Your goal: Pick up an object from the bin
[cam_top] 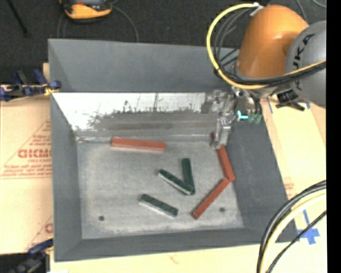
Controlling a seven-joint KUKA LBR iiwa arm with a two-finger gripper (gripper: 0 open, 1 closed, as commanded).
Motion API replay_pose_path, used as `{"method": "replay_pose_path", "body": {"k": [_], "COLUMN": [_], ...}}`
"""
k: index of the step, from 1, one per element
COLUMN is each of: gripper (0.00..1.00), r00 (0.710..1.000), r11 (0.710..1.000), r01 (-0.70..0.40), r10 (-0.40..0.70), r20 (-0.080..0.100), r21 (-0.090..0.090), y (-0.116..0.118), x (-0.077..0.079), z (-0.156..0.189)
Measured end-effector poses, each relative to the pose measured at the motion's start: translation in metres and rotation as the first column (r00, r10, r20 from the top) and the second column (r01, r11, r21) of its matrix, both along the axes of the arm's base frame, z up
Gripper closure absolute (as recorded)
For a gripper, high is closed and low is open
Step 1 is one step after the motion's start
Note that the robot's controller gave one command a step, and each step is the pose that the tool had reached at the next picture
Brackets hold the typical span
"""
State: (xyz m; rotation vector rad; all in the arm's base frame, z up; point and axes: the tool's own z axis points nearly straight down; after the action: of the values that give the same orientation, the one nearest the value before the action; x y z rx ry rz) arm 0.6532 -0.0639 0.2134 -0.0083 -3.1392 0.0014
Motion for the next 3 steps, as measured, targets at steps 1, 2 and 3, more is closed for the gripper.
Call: {"method": "replay_pose_path", "body": {"k": [1,2,3], "gripper": [0.00,0.00,0.00], "r00": [1.000,0.995,0.962], "r11": [1.000,0.995,0.962], "r01": [-0.001,-0.101,-0.273], "r10": [0.001,0.101,0.273], "r20": [0.008,0.010,0.010], "r21": [-0.001,-0.002,-0.003], "y": [0.000,0.011,0.018], "x": [0.002,-0.019,-0.035], "z": [0.005,-0.041,-0.107]}}
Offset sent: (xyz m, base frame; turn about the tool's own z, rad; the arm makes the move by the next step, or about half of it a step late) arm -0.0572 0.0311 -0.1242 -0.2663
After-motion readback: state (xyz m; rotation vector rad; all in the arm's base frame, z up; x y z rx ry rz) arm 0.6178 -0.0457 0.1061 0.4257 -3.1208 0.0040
